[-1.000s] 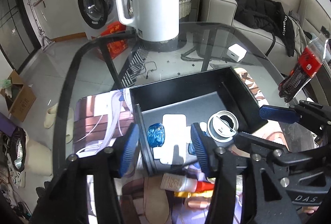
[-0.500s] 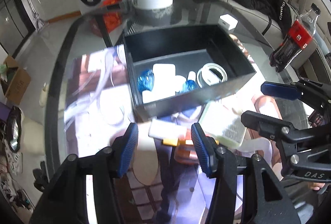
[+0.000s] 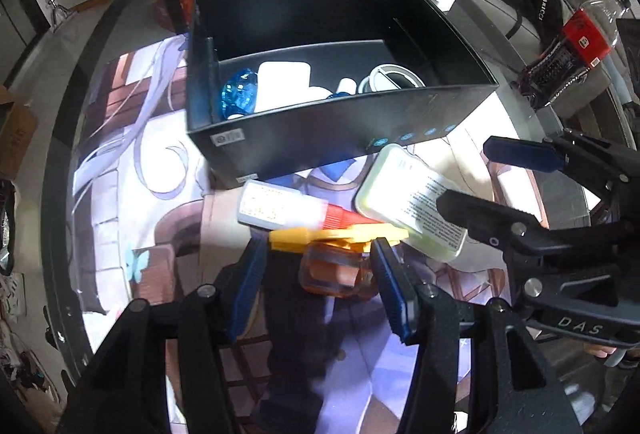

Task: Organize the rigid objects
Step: 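Lower the left tool toward the brown-handled screwdriver while the right tool lowers toward the green-lidded container, then grasp the screwdriver handle with the left tool while the right tool grasps the clear green-lidded container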

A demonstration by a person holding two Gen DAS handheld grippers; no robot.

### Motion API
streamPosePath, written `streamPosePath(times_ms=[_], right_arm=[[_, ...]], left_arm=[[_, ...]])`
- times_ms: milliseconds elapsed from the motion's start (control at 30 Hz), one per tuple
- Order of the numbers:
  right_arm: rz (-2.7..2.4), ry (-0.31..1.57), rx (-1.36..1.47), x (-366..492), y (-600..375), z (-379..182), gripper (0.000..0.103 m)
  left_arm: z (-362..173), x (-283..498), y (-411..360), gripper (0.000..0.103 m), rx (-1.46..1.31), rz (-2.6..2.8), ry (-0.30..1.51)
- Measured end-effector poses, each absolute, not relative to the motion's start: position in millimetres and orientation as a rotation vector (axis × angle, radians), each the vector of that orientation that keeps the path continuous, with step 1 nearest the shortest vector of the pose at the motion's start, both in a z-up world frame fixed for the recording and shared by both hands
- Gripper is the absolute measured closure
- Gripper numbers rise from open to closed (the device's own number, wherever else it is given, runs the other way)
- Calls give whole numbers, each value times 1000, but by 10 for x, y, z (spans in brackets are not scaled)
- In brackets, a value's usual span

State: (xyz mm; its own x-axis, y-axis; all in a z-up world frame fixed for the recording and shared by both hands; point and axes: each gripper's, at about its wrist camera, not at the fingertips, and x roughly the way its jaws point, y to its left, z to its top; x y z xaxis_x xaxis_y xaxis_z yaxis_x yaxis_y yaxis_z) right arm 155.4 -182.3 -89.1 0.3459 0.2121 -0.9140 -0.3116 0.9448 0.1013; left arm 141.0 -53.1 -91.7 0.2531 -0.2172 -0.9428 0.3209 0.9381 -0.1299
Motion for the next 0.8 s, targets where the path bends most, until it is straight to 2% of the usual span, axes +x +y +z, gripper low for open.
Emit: streamPosePath(times_ms=[400,433,500,533,567,600,800], right_arm=[[342,1209,-105,1590,-1883,-1025,41],[344,1208,-105,1591,-1876,-1030,41],[356,1206,-102,1588,-1855,-1036,39],[365,1205,-99,1585,-1840,-1040,32],[372,1204,-95,1585,-1821,-1047,23],[377,1202,-94,1586,-1795,-1058,20],[380,1241,-118,1638,-1659,-1209,21]], left_arm=[[-1049,1251,-594,48,170,-397,1328],[-1044,1234,-579,50,173,-402,1329],[-1023,1193,-563,73,187,-416,1318],[-1011,1176,-548,77,195,-412,1314],[-1014,1158,-536,77,201,-401,1307],[-1005,1159,-508,77,201,-396,1302],[-1019,1283,-271,77,157,-365,1315]])
